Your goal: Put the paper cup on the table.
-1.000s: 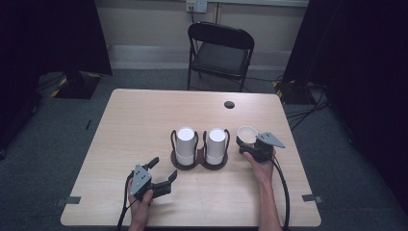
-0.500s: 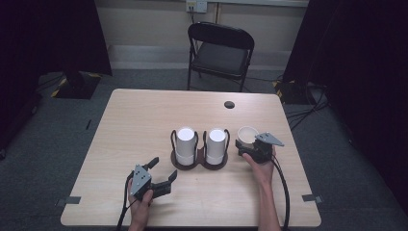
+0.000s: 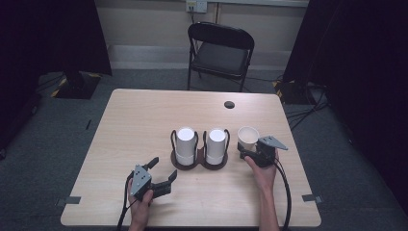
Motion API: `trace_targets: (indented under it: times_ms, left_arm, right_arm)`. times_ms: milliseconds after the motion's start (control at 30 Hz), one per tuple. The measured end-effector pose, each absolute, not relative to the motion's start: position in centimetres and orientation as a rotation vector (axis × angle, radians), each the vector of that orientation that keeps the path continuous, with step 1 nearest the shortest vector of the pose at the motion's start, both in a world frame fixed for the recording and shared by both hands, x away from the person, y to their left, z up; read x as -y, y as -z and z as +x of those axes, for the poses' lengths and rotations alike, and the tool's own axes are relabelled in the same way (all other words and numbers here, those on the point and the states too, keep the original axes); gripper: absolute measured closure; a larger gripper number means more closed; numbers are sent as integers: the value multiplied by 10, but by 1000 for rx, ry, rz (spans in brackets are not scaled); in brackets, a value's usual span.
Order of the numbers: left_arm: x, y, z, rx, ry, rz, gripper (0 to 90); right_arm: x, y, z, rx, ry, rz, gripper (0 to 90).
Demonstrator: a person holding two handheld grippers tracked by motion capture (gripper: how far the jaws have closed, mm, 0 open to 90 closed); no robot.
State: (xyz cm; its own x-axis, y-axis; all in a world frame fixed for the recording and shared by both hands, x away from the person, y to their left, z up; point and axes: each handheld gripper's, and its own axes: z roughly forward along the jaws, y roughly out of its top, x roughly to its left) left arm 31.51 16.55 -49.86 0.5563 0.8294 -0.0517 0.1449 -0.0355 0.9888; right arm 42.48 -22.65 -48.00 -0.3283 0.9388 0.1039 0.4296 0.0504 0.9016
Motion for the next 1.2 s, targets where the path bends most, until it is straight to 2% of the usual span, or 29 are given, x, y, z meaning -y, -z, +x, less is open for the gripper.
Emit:
trace_targets:
  times_ms: [767,1200]
  left_arm:
    - [-163,498,312,-922,-758,1527,182]
    - [-164,498,312,-933,-747,1528,181]
  right_arm:
    - [227,470,375,-1668,-1345,1334,145]
    - [212,464,338,-1584,-1385,1226,145]
